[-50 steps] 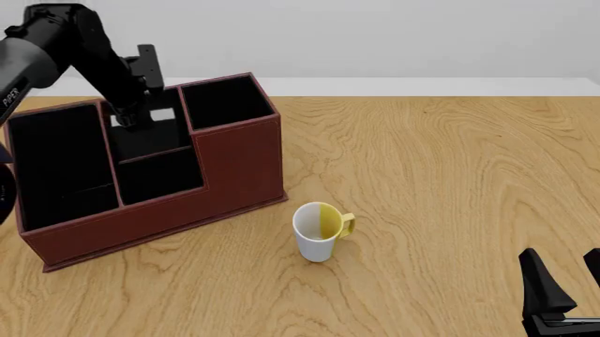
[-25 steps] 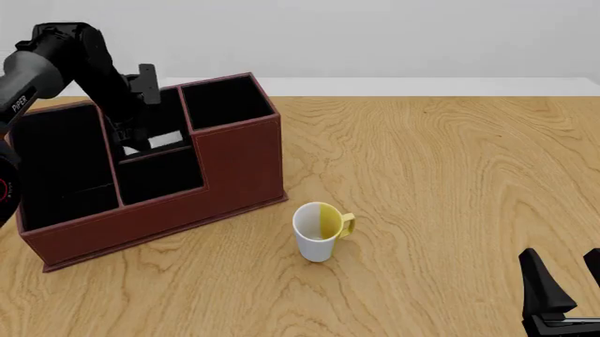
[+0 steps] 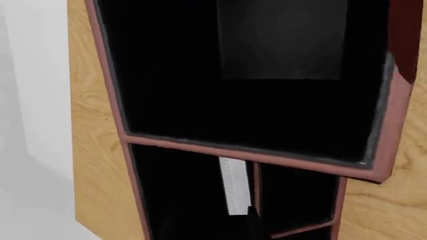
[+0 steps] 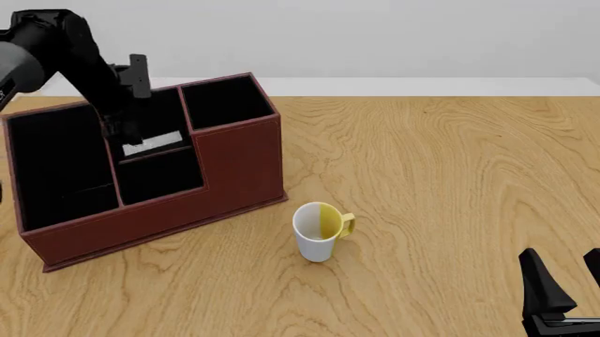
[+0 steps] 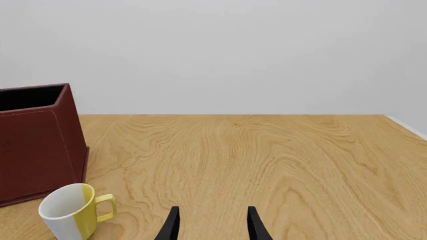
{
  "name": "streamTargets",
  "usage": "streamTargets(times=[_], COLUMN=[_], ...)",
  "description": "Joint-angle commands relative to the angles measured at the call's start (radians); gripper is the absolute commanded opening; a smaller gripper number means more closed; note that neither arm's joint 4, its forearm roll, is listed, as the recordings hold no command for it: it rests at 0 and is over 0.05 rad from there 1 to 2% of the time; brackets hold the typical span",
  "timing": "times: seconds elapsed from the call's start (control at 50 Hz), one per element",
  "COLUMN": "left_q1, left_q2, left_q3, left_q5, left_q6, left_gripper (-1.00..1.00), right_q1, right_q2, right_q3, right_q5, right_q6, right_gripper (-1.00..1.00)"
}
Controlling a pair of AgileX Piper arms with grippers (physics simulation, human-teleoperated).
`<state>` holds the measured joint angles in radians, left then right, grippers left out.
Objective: Pick up the book and place it in the front compartment of the caddy.
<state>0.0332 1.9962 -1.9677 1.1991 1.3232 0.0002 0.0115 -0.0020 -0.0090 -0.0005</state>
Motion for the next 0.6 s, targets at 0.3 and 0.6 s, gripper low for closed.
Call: streamTargets(times=[0.3,0.6], left_q1=[-0.083,-0.211], left_q2=[-0.531,-0.751], left_q3=[0.34,0.519], left_q5=[0.021,0.021], left_q6=[0.136,0.082], left_gripper=[1.0,1.0], right_q1=[0.0,0.0], right_q2=[0.0,0.0], right_q3=[0.0,0.0], right_q5=[0.0,0.0], right_q6=[0.0,0.0], right_gripper=[1.0,1.0])
